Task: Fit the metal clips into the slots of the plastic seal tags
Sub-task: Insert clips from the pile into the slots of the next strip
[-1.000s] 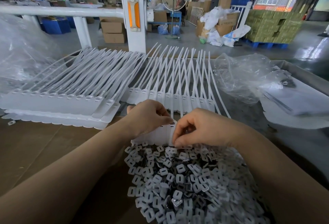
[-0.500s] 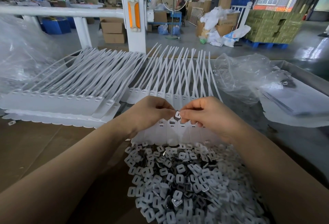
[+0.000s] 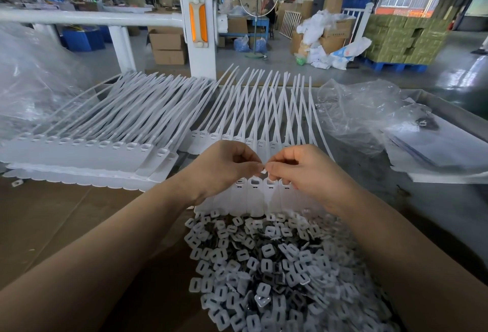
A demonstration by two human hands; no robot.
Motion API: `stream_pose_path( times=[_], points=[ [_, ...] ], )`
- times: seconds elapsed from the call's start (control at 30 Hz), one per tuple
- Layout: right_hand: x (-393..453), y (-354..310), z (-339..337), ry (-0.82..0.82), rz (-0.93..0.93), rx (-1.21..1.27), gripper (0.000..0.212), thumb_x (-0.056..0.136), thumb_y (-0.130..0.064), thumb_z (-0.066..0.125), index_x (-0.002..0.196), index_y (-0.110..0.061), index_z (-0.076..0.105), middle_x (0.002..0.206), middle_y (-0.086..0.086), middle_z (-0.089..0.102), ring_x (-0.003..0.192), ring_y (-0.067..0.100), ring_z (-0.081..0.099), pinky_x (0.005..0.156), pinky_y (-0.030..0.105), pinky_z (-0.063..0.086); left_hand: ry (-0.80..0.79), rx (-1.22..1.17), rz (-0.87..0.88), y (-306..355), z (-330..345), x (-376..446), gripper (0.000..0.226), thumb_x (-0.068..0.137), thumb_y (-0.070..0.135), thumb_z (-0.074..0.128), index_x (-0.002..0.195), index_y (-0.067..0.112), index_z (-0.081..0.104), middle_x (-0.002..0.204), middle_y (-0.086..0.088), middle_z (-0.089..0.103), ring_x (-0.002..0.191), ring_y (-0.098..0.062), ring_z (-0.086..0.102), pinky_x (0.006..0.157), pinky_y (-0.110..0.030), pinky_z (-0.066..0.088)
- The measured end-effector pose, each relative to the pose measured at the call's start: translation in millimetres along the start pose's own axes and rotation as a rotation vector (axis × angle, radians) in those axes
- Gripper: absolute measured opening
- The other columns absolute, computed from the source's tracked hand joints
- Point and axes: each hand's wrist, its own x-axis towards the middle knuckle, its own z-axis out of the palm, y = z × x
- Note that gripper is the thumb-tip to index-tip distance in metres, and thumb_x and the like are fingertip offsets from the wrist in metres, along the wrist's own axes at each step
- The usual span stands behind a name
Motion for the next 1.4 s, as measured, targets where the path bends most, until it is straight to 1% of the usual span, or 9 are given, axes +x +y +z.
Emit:
stream_pose_path(
  times=[0.13, 0.2, 0.37, 0.57, 0.77, 0.9, 1.03, 1.23, 1.4],
  points=[
    [-0.2, 0.3, 1.2, -0.027, 0.005, -0.036, 0.006, 0.090, -0.033, 0.069, 0.087, -0.029, 0.073, 0.078, -0.014, 0.073, 0.064, -0.009, 0.060, 0.065, 0.020, 0.042, 0.010, 0.041, -0.015, -2.5, 1.2, 1.5, 0.004, 0.089, 0.018, 0.068, 0.086, 0.017, 0.070, 0.068, 0.011, 0.070, 0.065, 0.002, 0.059, 0.061, -0.012, 0.047],
    [-0.2, 0.6, 1.7, -0.021, 0.011, -0.018, 0.006, 0.091, -0.033, 0.068, 0.089, -0.029, 0.072, 0.077, -0.015, 0.073, 0.065, -0.011, 0.060, 0.065, 0.020, 0.042, 0.023, 0.058, -0.014, -2.5, 0.5, 2.2, 0.005, 0.090, 0.016, 0.066, 0.086, 0.017, 0.069, 0.070, 0.009, 0.070, 0.065, -0.002, 0.059, 0.062, -0.015, 0.048],
    [0.7, 0.3, 1.9, 0.037, 0.030, -0.002, 0.006, 0.094, -0.031, 0.064, 0.092, -0.030, 0.069, 0.077, -0.011, 0.072, 0.060, -0.008, 0.059, 0.064, 0.019, 0.044, 0.007, 0.418, 0.000, -4.9, 2.5, 4.7, 0.010, 0.094, 0.024, 0.060, 0.084, 0.027, 0.061, 0.082, 0.004, 0.066, 0.072, -0.013, 0.060, 0.065, -0.027, 0.050],
    [0.7, 0.7, 2.3, 0.051, 0.047, -0.004, 0.009, 0.095, -0.031, 0.062, 0.097, -0.027, 0.069, 0.078, -0.008, 0.072, 0.060, -0.003, 0.058, 0.063, 0.020, 0.044, -0.034, 0.588, 0.036, -5.8, 8.4, 8.1, 0.007, 0.099, 0.023, 0.052, 0.097, 0.022, 0.059, 0.090, 0.006, 0.062, 0.083, -0.011, 0.056, 0.068, -0.025, 0.043],
    [2.1, 1.7, 2.7, 0.046, 0.047, -0.004, 0.007, 0.095, -0.032, 0.062, 0.096, -0.029, 0.068, 0.078, -0.009, 0.072, 0.058, -0.004, 0.058, 0.062, 0.020, 0.045, -0.053, 0.703, 0.040, -1.5, 10.6, 10.3, 0.010, 0.098, 0.020, 0.051, 0.100, 0.019, 0.061, 0.099, 0.002, 0.062, 0.090, -0.016, 0.058, 0.081, -0.034, 0.051],
    [1.3, 0.4, 2.4, 0.036, 0.048, -0.011, 0.006, 0.095, -0.031, 0.062, 0.096, -0.029, 0.068, 0.080, -0.008, 0.072, 0.066, 0.002, 0.060, 0.064, 0.022, 0.048, -0.028, 0.671, -0.015, 1.6, 10.2, 10.7, 0.014, 0.095, 0.026, 0.056, 0.101, 0.020, 0.066, 0.096, 0.004, 0.065, 0.088, -0.014, 0.060, 0.081, -0.033, 0.054],
    [0.6, -1.5, 2.8, 0.033, 0.043, -0.007, 0.005, 0.095, -0.032, 0.062, 0.093, -0.032, 0.066, 0.081, -0.008, 0.072, 0.067, 0.003, 0.060, 0.067, 0.023, 0.050, 0.017, 0.593, -0.119, 1.0, 11.5, 14.4, 0.012, 0.090, 0.031, 0.066, 0.093, 0.020, 0.069, 0.088, 0.005, 0.067, 0.084, -0.013, 0.062, 0.078, -0.030, 0.054],
    [1.1, -0.7, 3.5, 0.025, 0.023, -0.010, 0.005, 0.095, -0.030, 0.062, 0.094, -0.032, 0.066, 0.080, -0.009, 0.072, 0.066, -0.003, 0.060, 0.069, 0.022, 0.048, 0.072, 0.351, -0.271, -4.3, 11.3, 14.6, 0.015, 0.077, 0.031, 0.078, 0.078, 0.023, 0.065, 0.082, 0.003, 0.067, 0.098, -0.024, 0.062, 0.101, -0.050, 0.045],
    [1.3, -0.1, 3.2, -0.013, -0.014, -0.049, 0.008, 0.093, -0.029, 0.065, 0.087, -0.032, 0.069, 0.077, -0.013, 0.072, 0.066, -0.010, 0.061, 0.069, 0.022, 0.045, 0.070, 0.293, -0.310, -6.9, 11.2, 16.2, 0.016, 0.074, 0.031, 0.079, 0.075, 0.023, 0.065, 0.084, 0.000, 0.068, 0.103, -0.028, 0.061, 0.104, -0.052, 0.043]
  ],
)
